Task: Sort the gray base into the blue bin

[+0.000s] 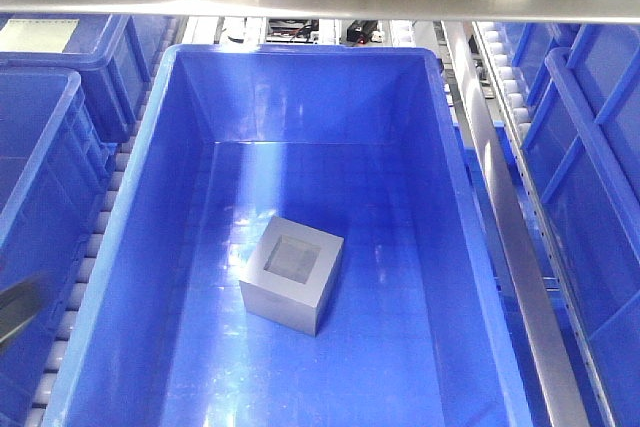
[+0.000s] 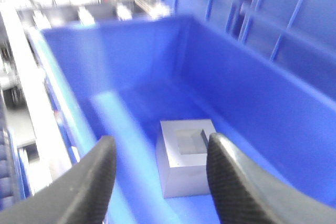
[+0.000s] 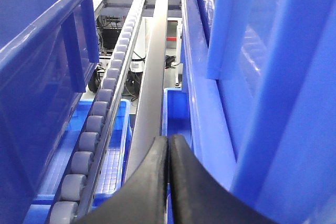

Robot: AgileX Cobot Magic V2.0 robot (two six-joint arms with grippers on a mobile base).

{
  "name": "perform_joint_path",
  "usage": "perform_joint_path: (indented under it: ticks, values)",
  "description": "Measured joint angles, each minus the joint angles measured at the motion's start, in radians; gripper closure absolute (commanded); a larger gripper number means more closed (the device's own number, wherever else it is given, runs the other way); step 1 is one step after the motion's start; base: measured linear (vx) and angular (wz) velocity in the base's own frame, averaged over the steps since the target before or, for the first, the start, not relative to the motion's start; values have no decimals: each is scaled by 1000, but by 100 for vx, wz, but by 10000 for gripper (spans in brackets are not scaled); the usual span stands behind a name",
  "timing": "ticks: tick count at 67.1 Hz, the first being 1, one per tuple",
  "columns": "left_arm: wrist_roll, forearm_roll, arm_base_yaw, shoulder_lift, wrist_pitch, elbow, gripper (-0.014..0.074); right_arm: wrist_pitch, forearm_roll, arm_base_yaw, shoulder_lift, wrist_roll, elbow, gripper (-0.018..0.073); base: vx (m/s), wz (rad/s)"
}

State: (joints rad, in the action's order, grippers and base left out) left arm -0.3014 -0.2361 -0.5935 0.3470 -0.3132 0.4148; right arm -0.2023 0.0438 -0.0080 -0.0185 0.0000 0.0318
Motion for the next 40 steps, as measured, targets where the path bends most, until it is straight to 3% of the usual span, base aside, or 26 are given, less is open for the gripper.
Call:
perform_joint_path:
  ticks: [10, 23, 40]
  values:
    - [0, 0, 0, -94, -19, -50, 287, 0, 0, 0, 0, -5, 0, 564, 0, 0]
    - [0, 0, 0, -106, -17, -63, 607, 0, 0, 0, 0, -5, 0, 564, 0, 0]
    - [0, 0, 0, -106, -11, -64, 605, 0, 0, 0, 0, 0, 0, 564, 0, 0]
